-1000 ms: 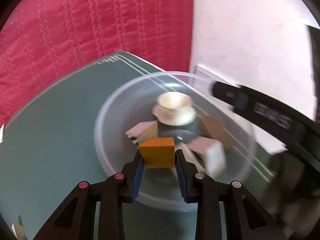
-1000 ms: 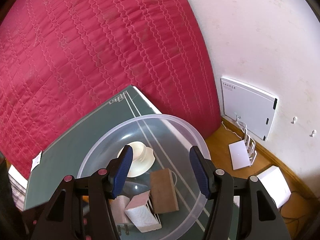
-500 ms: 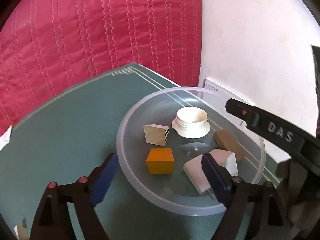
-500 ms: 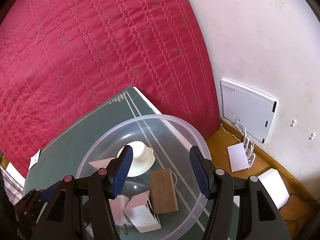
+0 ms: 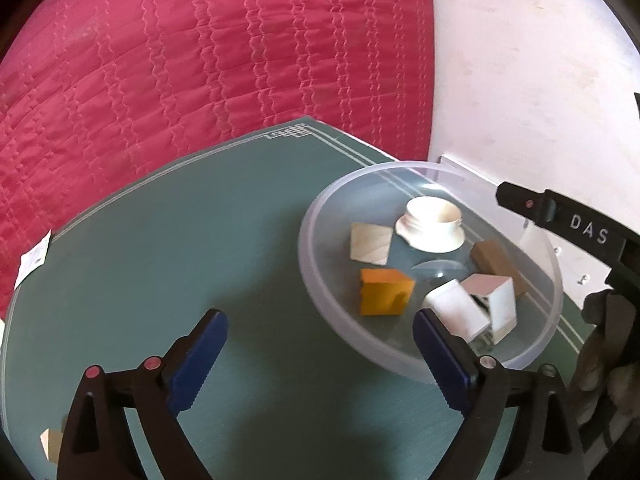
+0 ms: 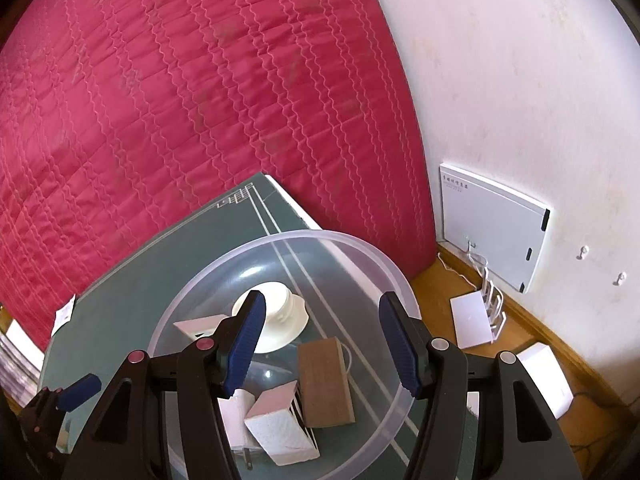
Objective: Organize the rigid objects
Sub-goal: 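Move both grippers back toward the remaining blocks on the table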
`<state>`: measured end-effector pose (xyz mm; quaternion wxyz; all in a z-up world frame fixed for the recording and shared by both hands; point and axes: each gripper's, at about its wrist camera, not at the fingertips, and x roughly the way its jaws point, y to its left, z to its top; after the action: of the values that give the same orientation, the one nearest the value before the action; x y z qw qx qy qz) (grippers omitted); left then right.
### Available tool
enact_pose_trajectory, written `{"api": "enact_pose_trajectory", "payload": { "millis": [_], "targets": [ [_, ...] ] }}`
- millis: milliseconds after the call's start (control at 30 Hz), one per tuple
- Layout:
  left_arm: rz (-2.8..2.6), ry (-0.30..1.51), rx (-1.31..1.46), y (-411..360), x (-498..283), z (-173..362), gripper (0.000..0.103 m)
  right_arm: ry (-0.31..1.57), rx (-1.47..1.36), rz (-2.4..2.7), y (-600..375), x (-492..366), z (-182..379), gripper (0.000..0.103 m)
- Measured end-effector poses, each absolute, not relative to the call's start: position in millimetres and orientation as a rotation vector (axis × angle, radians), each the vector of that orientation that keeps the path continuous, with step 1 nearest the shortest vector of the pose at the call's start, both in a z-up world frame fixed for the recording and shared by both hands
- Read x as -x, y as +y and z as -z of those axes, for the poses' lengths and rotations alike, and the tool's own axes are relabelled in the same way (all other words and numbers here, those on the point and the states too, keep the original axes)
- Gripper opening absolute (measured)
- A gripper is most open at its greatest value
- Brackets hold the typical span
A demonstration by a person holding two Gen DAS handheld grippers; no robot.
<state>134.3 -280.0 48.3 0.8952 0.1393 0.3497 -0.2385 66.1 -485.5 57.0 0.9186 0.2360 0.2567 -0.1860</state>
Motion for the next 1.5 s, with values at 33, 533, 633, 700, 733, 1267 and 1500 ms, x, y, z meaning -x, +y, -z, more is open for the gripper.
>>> {"api": "enact_pose_trajectory", "payload": {
  "millis": [33,533,633,700,733,1267,1500],
  "targets": [
    [0.489,0.729,-0.288,-279,-134,-47,0.097,0.528,-0.484,0.383,-485,-66,-57,0.060],
    [0.436,0.699,-0.309,-258,-107,-55,0.102,0.526,-0.469,0.381,-482,-66,-58,0.060],
    [0.440,0.699,-0.300,-251,-99,-57,0.102,0.520,-0.453,0.380,-478,-66,-59,0.060],
    [0.438,0.692,-0.297,-246,-94,-60,0.102,0.518,-0.444,0.374,-476,-67,-60,0.060],
    [0.433,0.686,-0.298,-244,-91,-61,0.102,0.516,-0.441,0.372,-474,-66,-61,0.060],
    [0.336,0.608,-0.241,-176,-60,-88,0.102,0.512,-0.385,0.185,-413,-54,-80,0.060],
    [0.265,0.622,-0.168,-134,-58,-91,0.102,0.547,-0.367,0.073,-376,-47,-79,0.060]
  ]
}}
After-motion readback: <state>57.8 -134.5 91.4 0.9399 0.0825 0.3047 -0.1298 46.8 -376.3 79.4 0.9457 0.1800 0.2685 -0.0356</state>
